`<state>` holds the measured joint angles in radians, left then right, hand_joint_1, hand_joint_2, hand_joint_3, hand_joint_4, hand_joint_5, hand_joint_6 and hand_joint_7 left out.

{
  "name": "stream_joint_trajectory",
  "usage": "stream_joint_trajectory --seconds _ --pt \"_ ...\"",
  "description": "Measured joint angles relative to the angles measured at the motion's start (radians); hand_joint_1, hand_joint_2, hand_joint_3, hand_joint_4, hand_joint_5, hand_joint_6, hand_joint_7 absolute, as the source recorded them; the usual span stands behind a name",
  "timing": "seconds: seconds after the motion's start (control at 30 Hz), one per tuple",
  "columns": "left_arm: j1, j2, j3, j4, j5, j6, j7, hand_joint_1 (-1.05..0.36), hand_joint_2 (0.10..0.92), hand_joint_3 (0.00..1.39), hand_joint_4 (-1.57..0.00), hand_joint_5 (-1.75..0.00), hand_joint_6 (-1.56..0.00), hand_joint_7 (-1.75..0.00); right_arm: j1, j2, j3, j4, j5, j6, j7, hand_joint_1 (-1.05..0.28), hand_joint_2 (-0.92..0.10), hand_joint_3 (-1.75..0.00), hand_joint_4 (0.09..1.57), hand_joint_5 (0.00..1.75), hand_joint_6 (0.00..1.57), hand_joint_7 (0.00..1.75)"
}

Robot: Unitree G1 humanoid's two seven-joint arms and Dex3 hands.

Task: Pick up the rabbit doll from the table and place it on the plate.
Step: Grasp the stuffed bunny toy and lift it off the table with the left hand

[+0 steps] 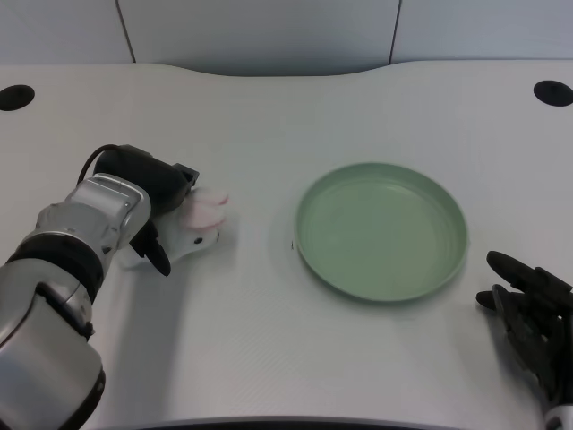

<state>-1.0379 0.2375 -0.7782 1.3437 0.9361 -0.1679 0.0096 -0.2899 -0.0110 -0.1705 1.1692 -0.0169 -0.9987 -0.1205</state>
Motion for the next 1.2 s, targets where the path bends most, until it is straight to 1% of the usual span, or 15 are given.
stream_joint_trajectory --seconds 0.03,0.17,0.27,0.3,0.33,0.4,0.5,0.6,0.67,0.7,0.83,0.93,1.03,1.1,1.2 --pt "0.001 0.000 -0.007 0.003 0.007 0.000 0.023 -1.02 0.796 0.00 -0.11 -0.07 -0.07 -0.02 0.000 0.000 -0.002 0.003 0.000 -0.004 0.005 -0.30 -0.92 -0.29 0.67 0.85 0.93 0.01" --pt "0.006 0.000 -0.028 0.014 0.031 0.000 0.098 -0.94 0.769 0.00 -0.13 -0.11 -0.11 -0.04 0.002 -0.004 -0.005 0.009 -0.005 -0.008 0.002 -0.30 -0.92 -0.29 0.67 0.85 0.93 0.01" --pt "0.010 0.001 -0.029 0.019 0.030 0.000 0.124 -0.86 0.740 0.00 -0.21 -0.20 -0.23 -0.10 0.002 -0.004 -0.011 0.010 -0.001 -0.009 0.015 -0.30 -0.92 -0.28 0.67 0.85 0.93 0.01" --pt "0.010 0.001 -0.023 0.020 0.026 -0.003 0.129 -0.81 0.733 0.00 -0.14 -0.60 -0.26 -0.32 0.002 -0.004 -0.012 0.010 -0.001 -0.010 0.017 -0.30 -0.92 -0.28 0.67 0.85 0.93 0.01" --pt "0.010 0.001 -0.012 0.020 0.015 -0.008 0.133 -0.79 0.728 0.00 -0.07 -0.88 -0.19 -0.60 0.002 -0.004 -0.013 0.010 -0.001 -0.012 0.018 -0.30 -0.92 -0.28 0.68 0.85 0.93 0.01" --pt "0.013 0.003 0.015 0.020 -0.015 -0.027 0.139 -0.69 0.733 0.00 -0.07 -1.37 -0.16 -1.19 0.002 -0.004 -0.016 0.010 0.002 -0.014 0.026 -0.30 -0.92 -0.28 0.68 0.86 0.93 0.01" --pt "0.014 0.003 0.045 0.021 -0.047 -0.041 0.141 -0.64 0.743 0.00 -0.15 -1.55 -0.18 -1.45 0.002 -0.004 -0.017 0.010 0.003 -0.014 0.030 -0.30 -0.92 -0.28 0.68 0.86 0.93 0.01" --pt "0.014 0.003 0.069 0.022 -0.070 -0.048 0.131 -0.57 0.725 0.00 -0.34 -1.68 -0.26 -1.55 0.003 -0.004 -0.016 0.010 0.000 -0.014 0.025 -0.32 -0.92 -0.29 0.67 0.86 0.92 0.01" --pt "0.014 0.003 0.085 0.023 -0.086 -0.055 0.127 -0.55 0.723 0.00 -0.39 -1.73 -0.29 -1.64 0.004 -0.005 -0.012 0.010 -0.008 -0.014 0.012 -0.31 -0.92 -0.30 0.67 0.86 0.92 0.01" --pt "0.014 0.003 0.089 0.023 -0.088 -0.057 0.126 -0.53 0.714 0.00 -0.44 -1.74 -0.32 -1.70 0.004 -0.005 -0.012 0.010 -0.007 -0.015 0.010 -0.31 -0.92 -0.29 0.67 0.86 0.93 0.01" --pt "0.015 0.003 0.089 0.023 -0.086 -0.057 0.126 -0.42 0.723 0.01 -0.56 -1.75 -0.44 -1.74 0.004 -0.005 -0.021 0.011 0.011 -0.026 0.037 -0.28 -0.92 -0.29 0.68 0.87 0.93 0.01" --pt "0.016 0.003 0.088 0.026 -0.084 -0.054 0.131 -0.33 0.773 0.03 -0.70 -1.75 -0.52 -1.75 0.004 -0.005 -0.026 0.015 0.016 -0.031 0.042 -0.28 -0.92 -0.29 0.69 0.87 0.94 0.02" --pt "0.018 0.004 0.089 0.027 -0.083 -0.053 0.140 -0.30 0.820 0.06 -0.60 -1.72 -0.46 -1.62 0.004 -0.005 -0.029 0.017 0.016 -0.031 0.041 -0.28 -0.92 -0.29 0.69 0.87 0.93 0.01" --pt "0.018 0.005 0.094 0.027 -0.087 -0.058 0.151 -0.28 0.866 0.08 -0.47 -1.55 -0.48 -1.40 0.004 -0.005 -0.030 0.018 0.016 -0.031 0.041 -0.27 -0.92 -0.29 0.69 0.87 0.93 0.01" --pt "0.018 0.006 0.120 0.027 -0.111 -0.059 0.151 -0.26 0.897 0.11 -0.45 -1.40 -0.49 -1.35 0.004 -0.005 -0.031 0.024 0.015 -0.031 0.040 -0.27 -0.92 -0.29 0.68 0.86 0.93 0.01"
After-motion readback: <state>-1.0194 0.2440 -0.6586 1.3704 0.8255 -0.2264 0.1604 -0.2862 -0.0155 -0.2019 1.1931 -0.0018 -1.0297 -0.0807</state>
